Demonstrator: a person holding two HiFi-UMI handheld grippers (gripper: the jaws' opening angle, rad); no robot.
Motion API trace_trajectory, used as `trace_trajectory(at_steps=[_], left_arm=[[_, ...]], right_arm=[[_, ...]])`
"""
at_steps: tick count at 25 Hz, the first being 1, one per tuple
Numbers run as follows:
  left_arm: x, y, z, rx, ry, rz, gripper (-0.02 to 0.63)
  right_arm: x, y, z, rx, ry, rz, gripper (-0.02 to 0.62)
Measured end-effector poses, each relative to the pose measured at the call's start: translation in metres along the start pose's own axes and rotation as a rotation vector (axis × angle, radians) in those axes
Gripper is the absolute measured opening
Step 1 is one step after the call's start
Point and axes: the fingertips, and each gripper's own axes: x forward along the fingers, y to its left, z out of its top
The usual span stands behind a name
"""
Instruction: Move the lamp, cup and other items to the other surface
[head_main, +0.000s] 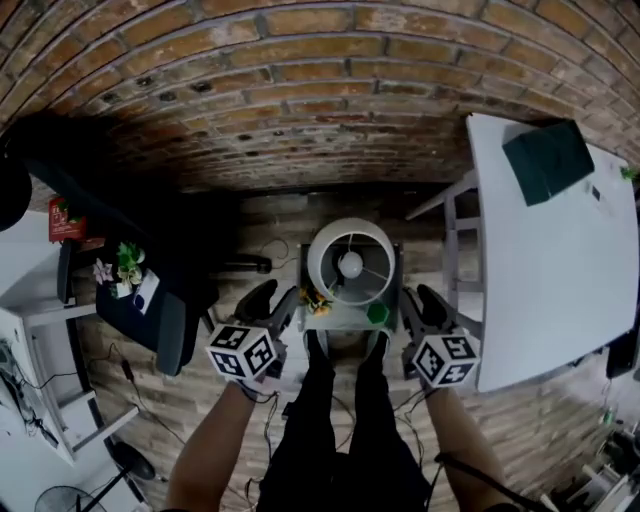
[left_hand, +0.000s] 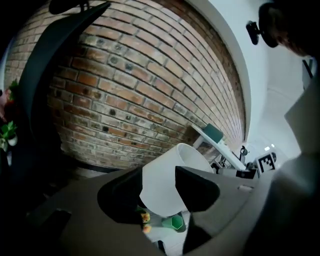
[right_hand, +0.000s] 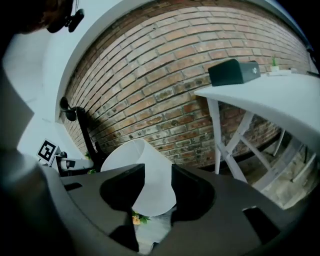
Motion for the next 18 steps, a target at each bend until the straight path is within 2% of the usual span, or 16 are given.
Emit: trace_trajectory(at_steps=[3, 7, 13, 15, 18], left_arm=[[0.026, 0.021, -0.005, -0.098, -0.017, -0.017, 0.204], [0.057, 0.041, -0.014, -0.159, -0.023, -0.038, 0.204], [0.103, 0.065, -0.033, -0.337, -0.048, -0.070, 0.204], [0.117, 0.075, -0.041, -0.384, -0.054, -0.093, 0.206], [0.134, 0.081, -0.043, -0.511, -0.088, -0.153, 0.218]], right_arm=[[0.021, -0.020, -0.015, 0.090, -0.026, -0.012, 0.178], [0.050, -0.046, -0.027, 0.195, -0.055, -0.025, 0.179], [0.094, -0.068, -0.045, 0.319, -0.054, 0.007, 0.163], [0.107, -0.073, -0.047, 0.394, -0.096, 0.040, 0.158], [0.125, -0.077, -0.034, 0.549, -0.191, 0.136, 0.184]])
